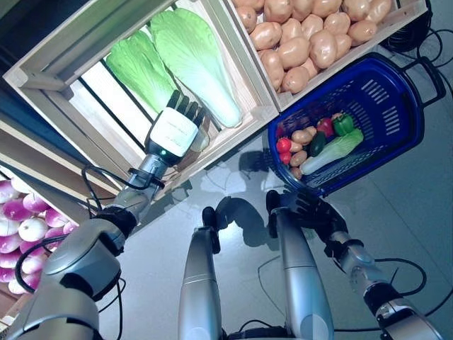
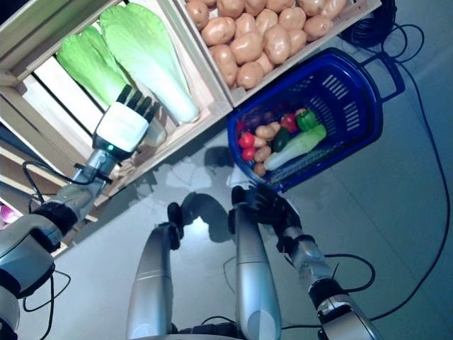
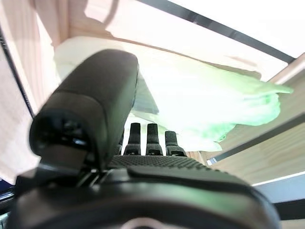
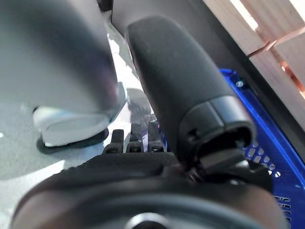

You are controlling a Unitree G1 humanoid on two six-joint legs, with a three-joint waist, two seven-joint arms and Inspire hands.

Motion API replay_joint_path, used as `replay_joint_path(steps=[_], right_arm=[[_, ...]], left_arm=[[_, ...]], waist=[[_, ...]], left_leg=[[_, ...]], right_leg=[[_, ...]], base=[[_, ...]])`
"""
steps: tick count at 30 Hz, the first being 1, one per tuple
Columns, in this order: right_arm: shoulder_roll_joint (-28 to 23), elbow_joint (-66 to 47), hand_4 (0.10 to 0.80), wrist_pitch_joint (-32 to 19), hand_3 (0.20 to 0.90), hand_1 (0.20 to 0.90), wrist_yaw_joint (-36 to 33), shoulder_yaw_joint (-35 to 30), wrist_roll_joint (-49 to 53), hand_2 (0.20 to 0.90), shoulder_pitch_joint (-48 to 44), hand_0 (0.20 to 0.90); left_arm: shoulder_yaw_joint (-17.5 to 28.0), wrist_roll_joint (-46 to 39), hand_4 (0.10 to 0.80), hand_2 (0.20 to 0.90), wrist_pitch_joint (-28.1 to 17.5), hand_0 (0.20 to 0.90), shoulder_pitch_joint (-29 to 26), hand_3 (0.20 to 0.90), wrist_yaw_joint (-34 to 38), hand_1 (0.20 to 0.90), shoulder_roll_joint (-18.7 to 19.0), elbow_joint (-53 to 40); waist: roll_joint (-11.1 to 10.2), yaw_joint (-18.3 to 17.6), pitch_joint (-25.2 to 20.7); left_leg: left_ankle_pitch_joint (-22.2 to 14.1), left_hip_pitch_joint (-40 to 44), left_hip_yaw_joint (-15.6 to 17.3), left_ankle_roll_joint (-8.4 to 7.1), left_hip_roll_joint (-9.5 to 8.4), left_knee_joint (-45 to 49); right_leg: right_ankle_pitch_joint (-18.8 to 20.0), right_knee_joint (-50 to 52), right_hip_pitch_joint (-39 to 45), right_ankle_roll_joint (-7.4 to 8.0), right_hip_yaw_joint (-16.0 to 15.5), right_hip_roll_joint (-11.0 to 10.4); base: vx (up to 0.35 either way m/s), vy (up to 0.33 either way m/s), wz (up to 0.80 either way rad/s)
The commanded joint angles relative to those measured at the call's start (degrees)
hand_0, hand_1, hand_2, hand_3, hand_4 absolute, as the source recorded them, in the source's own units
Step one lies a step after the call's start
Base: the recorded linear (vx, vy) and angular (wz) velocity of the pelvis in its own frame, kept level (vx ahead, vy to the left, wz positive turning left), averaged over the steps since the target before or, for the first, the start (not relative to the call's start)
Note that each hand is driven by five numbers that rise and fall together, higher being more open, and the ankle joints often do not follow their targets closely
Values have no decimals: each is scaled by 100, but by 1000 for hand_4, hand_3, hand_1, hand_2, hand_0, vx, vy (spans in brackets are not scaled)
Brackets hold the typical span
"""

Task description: Put vegetables into the basket

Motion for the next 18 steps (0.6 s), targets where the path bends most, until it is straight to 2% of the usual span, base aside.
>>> replay_joint_path(steps=[1,11,18], right_arm=[[-190,-590,800,-276,900,900,-139,-150,174,900,282,900],[-297,-723,800,-305,900,900,-290,-184,198,900,207,900],[-495,-812,800,-431,900,900,-362,-341,297,900,172,900]], left_arm=[[461,329,800,900,365,900,-632,900,18,900,605,-83],[166,726,800,900,76,900,-1273,900,-241,900,904,280],[-122,922,800,900,-337,900,-1635,900,-658,900,1080,574]], waist=[[-43,52,-29],[-118,46,-25],[-175,-14,-25]], left_leg=[[-40,-409,898,727,-386,500],[-191,-1113,845,781,-416,990],[-291,-1685,825,806,-413,1312]], right_leg=[[-131,239,296,-526,-546,288],[-125,669,-408,-515,-569,293],[-88,907,-989,-497,-539,326]], base=[[-24,6,9],[-4,34,3],[-2,68,11]])
